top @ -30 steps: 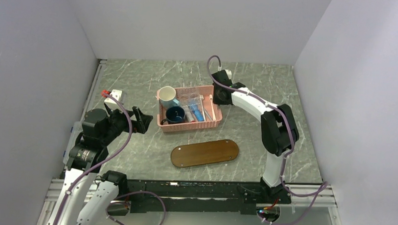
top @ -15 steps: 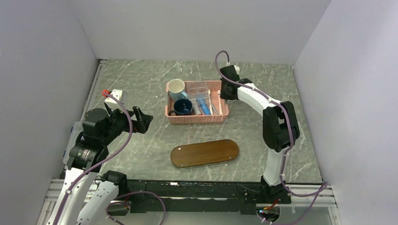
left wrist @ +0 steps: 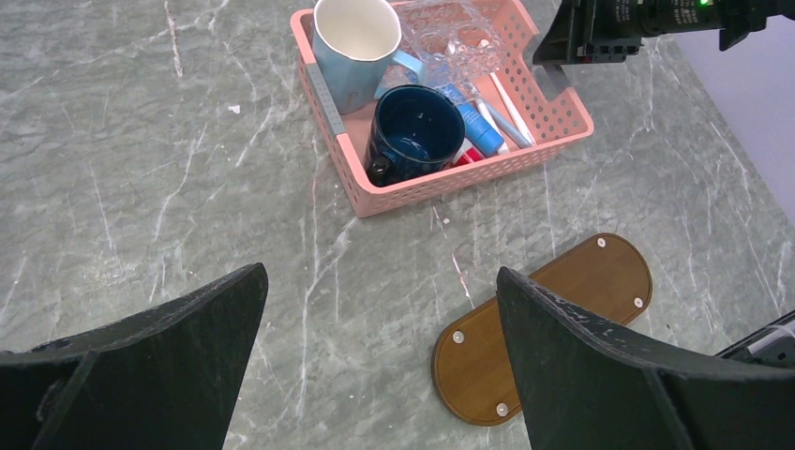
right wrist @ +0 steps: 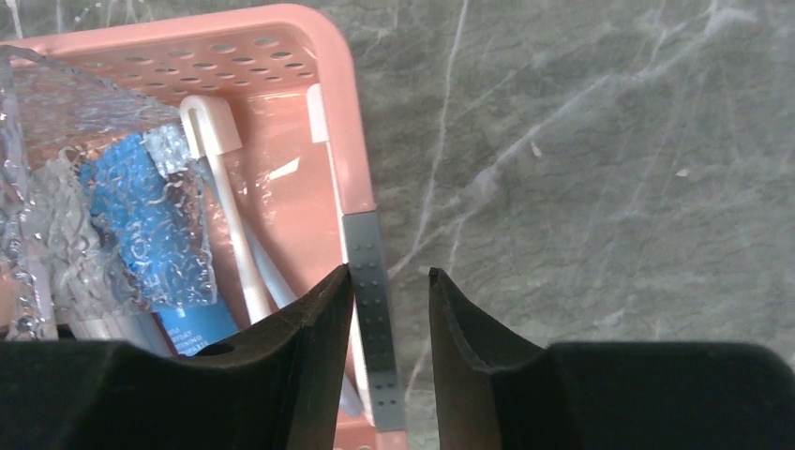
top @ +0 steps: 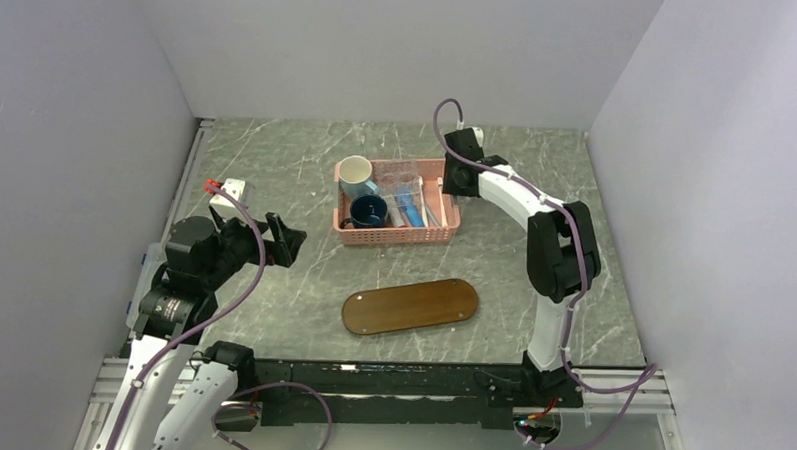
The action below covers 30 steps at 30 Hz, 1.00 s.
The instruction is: Prepare toiletry sets of a toothbrush and toothpaste on the tray
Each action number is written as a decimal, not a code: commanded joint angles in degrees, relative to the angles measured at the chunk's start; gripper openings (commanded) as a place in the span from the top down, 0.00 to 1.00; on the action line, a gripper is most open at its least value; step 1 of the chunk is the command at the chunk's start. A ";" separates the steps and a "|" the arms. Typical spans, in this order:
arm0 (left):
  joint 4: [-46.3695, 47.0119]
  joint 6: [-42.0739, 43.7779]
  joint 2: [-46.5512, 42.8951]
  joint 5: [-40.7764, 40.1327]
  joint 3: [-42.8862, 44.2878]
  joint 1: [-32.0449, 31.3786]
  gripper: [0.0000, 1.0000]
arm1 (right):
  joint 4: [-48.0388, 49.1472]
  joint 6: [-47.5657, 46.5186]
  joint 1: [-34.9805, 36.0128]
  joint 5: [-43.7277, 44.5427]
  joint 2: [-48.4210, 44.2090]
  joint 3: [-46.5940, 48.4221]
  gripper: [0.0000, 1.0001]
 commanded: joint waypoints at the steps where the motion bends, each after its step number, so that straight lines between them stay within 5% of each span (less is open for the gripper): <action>1: 0.53 -0.42 0.64 0.39 1.71 0.17 0.01 | 2.71 0.25 -1.15 2.53 -6.92 -1.47 0.57; 6: -0.35 -0.53 2.33 1.11 2.24 0.17 0.01 | 1.70 0.86 -1.07 2.60 -14.51 -5.89 0.46; 30: -4.88 -14.94 7.26 8.37 -8.65 -0.32 0.01 | 0.08 7.16 -0.55 -11.80 -50.17 -43.41 0.38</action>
